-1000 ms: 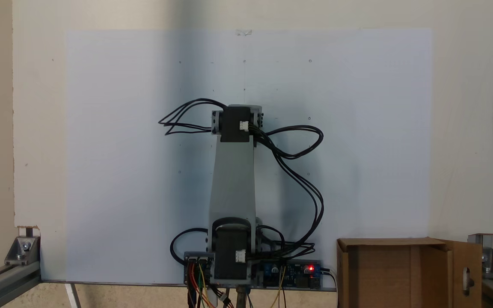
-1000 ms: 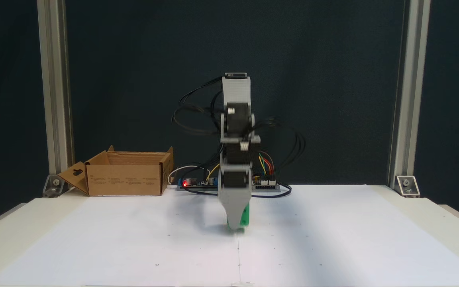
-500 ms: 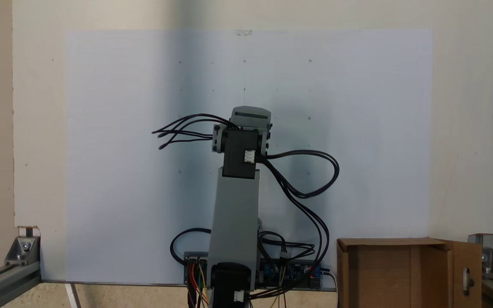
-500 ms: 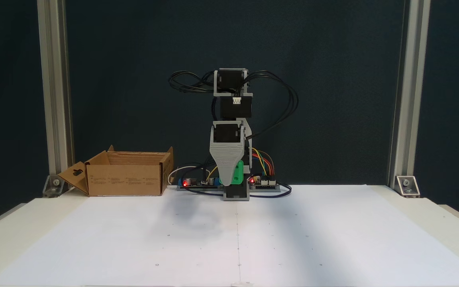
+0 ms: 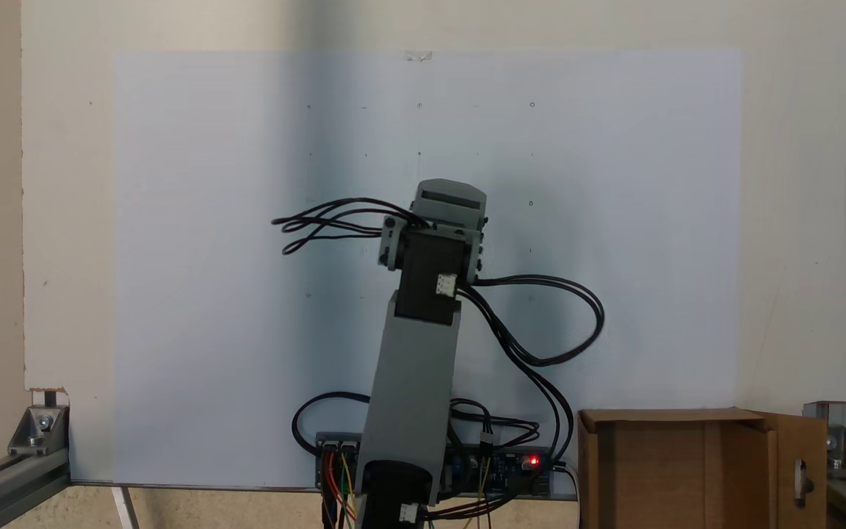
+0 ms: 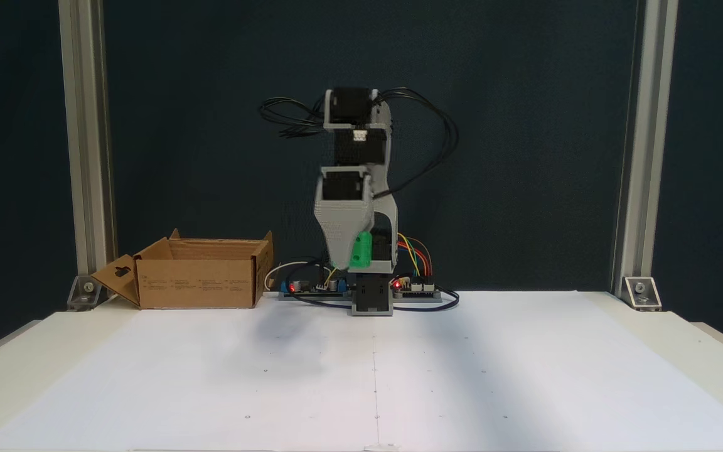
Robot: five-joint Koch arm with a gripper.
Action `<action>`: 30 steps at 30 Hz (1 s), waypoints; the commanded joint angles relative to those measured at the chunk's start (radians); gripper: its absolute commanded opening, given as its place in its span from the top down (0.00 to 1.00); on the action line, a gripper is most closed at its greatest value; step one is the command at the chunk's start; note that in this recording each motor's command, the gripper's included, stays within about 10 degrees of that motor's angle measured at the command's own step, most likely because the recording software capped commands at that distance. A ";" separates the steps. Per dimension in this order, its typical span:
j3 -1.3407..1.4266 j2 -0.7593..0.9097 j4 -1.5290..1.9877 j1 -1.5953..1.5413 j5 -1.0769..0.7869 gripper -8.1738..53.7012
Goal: Grasp a green dice and put it in the bin.
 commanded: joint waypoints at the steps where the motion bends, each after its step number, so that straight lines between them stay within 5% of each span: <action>1: -0.098 0.037 0.025 0.040 0.044 0.68; 30: -0.245 -0.040 0.032 1.244 -0.371 0.68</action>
